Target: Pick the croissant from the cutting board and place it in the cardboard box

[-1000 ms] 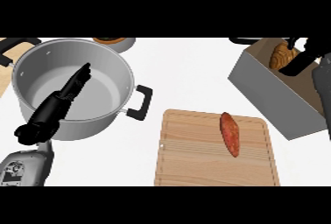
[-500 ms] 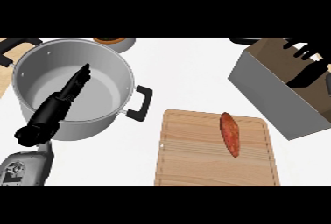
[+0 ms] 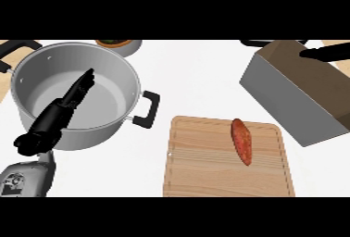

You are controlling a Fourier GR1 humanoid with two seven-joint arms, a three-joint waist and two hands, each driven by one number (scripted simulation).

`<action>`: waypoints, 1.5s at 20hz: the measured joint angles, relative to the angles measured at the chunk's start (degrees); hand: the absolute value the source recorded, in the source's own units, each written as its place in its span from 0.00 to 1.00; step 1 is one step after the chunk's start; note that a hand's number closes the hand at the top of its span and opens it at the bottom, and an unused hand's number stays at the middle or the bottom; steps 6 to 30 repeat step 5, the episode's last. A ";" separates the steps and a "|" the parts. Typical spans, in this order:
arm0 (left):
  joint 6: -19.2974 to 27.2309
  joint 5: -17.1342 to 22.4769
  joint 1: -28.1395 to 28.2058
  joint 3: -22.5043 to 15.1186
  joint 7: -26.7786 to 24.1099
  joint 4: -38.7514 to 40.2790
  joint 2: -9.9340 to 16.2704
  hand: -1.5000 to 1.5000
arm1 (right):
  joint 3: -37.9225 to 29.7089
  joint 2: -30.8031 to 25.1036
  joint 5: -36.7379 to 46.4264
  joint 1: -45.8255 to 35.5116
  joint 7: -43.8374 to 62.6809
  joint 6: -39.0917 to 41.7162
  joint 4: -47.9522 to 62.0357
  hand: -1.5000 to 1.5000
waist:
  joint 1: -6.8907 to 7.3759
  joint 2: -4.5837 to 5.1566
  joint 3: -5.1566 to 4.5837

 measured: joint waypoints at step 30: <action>-0.08 -0.20 -0.24 0.12 -0.44 0.17 0.03 0.50 | -7.90 -2.01 -7.05 1.71 -1.67 -2.66 2.00 0.00 | 0.17 0.13 -0.06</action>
